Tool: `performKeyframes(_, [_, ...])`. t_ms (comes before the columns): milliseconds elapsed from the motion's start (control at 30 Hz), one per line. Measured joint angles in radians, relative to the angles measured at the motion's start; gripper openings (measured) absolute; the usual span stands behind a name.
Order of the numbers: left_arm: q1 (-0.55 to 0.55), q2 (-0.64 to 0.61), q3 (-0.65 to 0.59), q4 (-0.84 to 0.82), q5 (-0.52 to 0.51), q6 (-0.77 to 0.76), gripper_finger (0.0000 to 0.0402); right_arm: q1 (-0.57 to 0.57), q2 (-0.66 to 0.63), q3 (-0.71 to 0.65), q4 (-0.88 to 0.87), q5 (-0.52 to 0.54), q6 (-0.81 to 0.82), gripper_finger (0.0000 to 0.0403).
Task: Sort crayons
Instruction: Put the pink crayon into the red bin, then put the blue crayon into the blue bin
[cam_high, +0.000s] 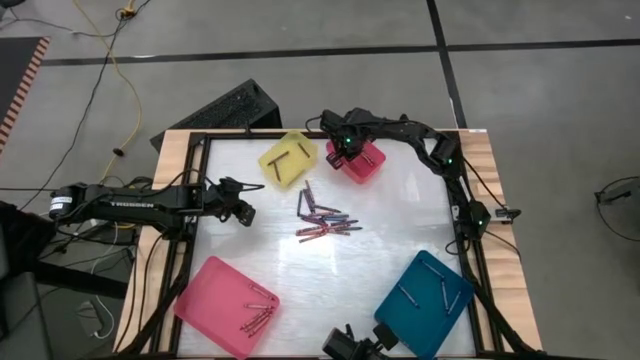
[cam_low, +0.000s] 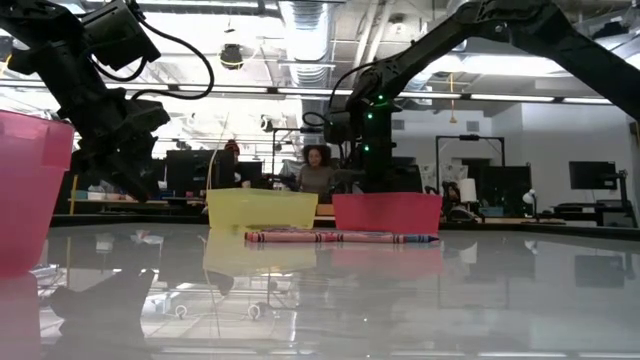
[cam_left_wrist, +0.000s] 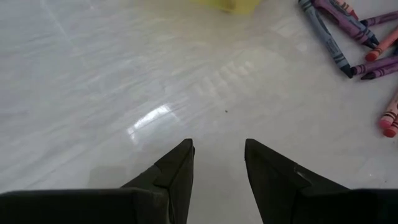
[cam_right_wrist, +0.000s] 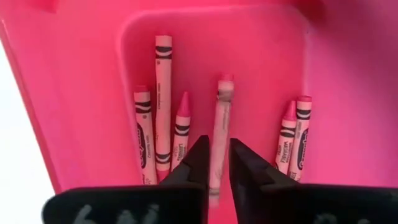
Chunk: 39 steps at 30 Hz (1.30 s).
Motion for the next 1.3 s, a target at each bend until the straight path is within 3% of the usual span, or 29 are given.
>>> performKeyframes(267, [0.0,0.0,0.0,0.0,0.004,-0.001,0.0133,0.001,0.0,0.033,-0.061,-0.003,-0.027,0.0064])
performKeyframes(700, [0.0,0.0,0.0,0.0,0.008,-0.013,0.0133,0.05,-0.073,0.277,-0.196,-0.003,-0.177,0.0064])
performKeyframes(1033, [0.0,0.0,0.0,0.008,0.005,-0.014,0.0133,0.252,-0.247,0.303,-0.188,-0.013,-0.353,0.0064])
performKeyframes(1300, [0.0,0.0,0.0,0.011,0.012,-0.045,0.0133,0.449,-0.264,0.291,-0.236,-0.041,-0.394,0.0064])
